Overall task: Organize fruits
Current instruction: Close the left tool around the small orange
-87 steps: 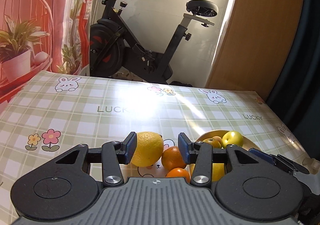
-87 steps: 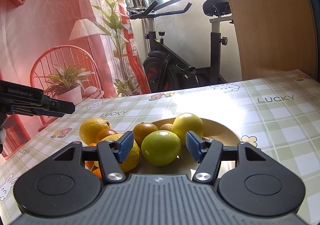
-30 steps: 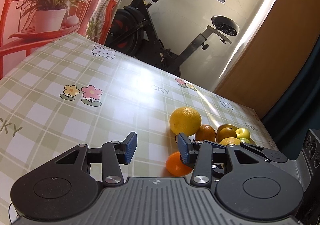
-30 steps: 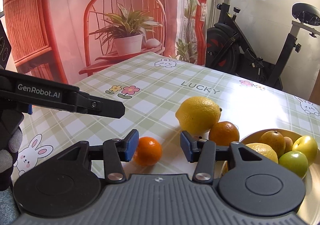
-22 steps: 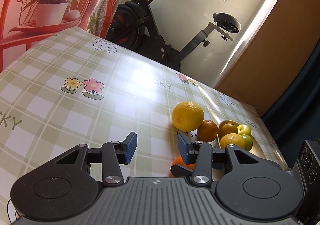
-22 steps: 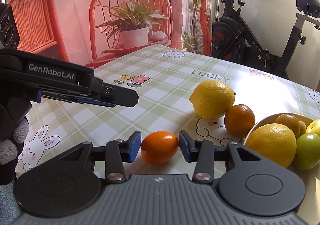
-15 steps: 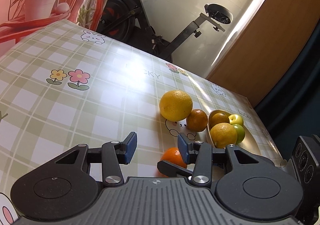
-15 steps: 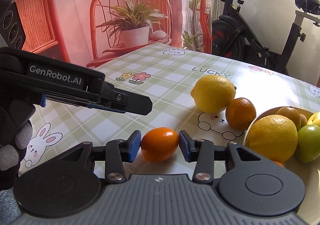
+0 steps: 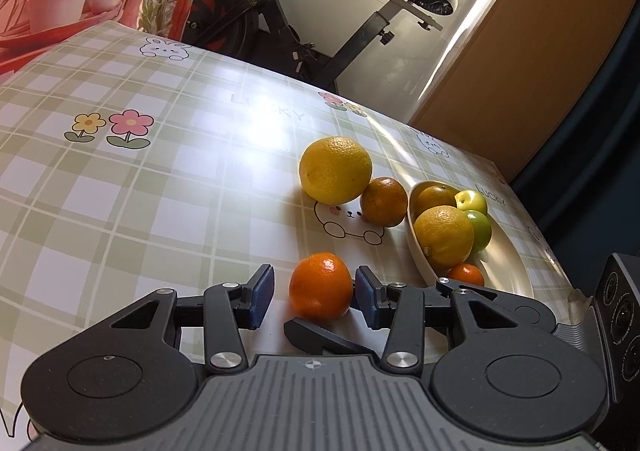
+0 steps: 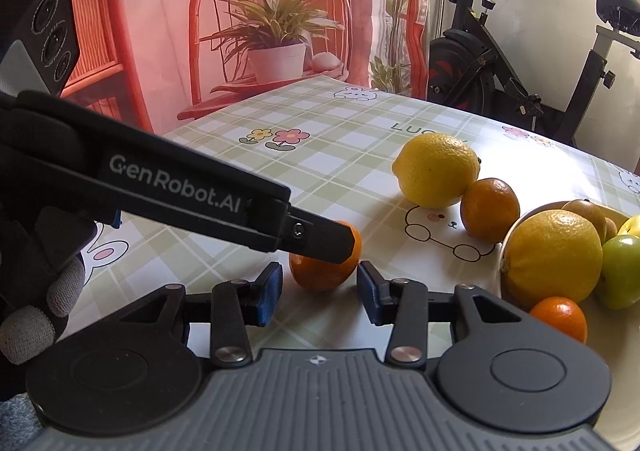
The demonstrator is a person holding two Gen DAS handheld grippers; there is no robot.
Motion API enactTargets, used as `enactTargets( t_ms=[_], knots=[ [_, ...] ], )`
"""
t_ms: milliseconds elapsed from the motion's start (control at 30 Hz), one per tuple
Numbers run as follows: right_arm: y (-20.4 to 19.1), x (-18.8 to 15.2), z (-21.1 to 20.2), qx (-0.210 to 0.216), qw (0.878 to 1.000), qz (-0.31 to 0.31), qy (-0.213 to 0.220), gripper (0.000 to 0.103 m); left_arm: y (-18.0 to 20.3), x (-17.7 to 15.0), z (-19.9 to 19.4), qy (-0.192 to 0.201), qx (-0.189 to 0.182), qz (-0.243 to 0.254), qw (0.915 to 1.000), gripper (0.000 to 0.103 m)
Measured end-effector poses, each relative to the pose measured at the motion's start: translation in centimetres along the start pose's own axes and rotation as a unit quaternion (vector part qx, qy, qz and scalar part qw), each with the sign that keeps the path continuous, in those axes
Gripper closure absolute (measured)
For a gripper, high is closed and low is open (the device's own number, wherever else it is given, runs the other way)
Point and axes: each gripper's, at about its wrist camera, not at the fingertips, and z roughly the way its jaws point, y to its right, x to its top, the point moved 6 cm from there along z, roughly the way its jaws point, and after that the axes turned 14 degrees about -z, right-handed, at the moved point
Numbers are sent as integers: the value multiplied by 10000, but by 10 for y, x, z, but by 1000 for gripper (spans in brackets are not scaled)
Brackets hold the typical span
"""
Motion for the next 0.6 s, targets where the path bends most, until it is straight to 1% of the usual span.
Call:
enactTargets(
  t_ms=[33,67,167,300,600],
  knots=[
    [0,0,0,2,10000,13,7,59,0,0,0,3,-12,12,10000,60],
    [1,0,0,8,10000,29,12,59,2,-1,0,10,-41,54,10000,67],
    [2,0,-1,10,10000,67,21,59,6,-6,-2,86,-4,193,9998,67],
    [2,-1,-1,33,10000,58,17,59,5,-10,-6,171,-18,150,9997,67],
    [0,0,-1,43,10000,29,10,60,5,-20,-13,367,-16,288,9989,67]
  ],
)
